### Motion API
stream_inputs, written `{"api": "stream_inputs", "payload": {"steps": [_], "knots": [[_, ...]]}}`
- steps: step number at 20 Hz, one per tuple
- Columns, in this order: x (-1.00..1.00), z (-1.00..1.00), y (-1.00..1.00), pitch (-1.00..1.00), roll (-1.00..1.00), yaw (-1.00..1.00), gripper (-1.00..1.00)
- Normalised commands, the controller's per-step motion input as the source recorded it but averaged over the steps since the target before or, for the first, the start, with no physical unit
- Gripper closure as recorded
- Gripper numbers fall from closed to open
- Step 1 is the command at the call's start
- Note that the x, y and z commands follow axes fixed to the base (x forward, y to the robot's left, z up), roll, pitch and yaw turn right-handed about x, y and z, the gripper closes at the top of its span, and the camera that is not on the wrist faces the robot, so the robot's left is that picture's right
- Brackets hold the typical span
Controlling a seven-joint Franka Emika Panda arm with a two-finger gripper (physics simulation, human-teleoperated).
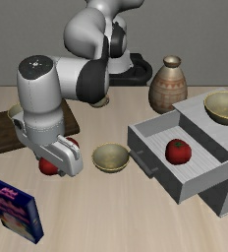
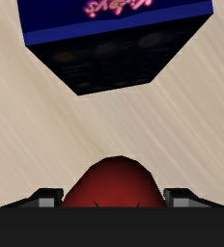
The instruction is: Pick the tomato next to the cereal and place it on the porcelain bowl between the cabinet and the cutting board
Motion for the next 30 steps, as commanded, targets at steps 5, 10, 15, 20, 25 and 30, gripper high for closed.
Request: {"api": "stream_inputs", "payload": {"steps": [5, 10, 15, 20, 25, 30], "knots": [[0.0, 1.0, 0.0, 0.0, 0.0, 0.0, 1.0], [0.0, 1.0, 0.0, 0.0, 0.0, 0.0, 1.0], [0.0, 0.4, 0.0, -0.22, 0.0, 0.0, 1.0], [0.0, 0.0, 0.0, -0.49, 0.0, 0.0, 1.0], [0.0, 0.0, 0.0, 0.27, 0.0, 0.0, 1.0], [0.0, 0.0, 0.0, 0.49, 0.0, 0.0, 1.0]]}}
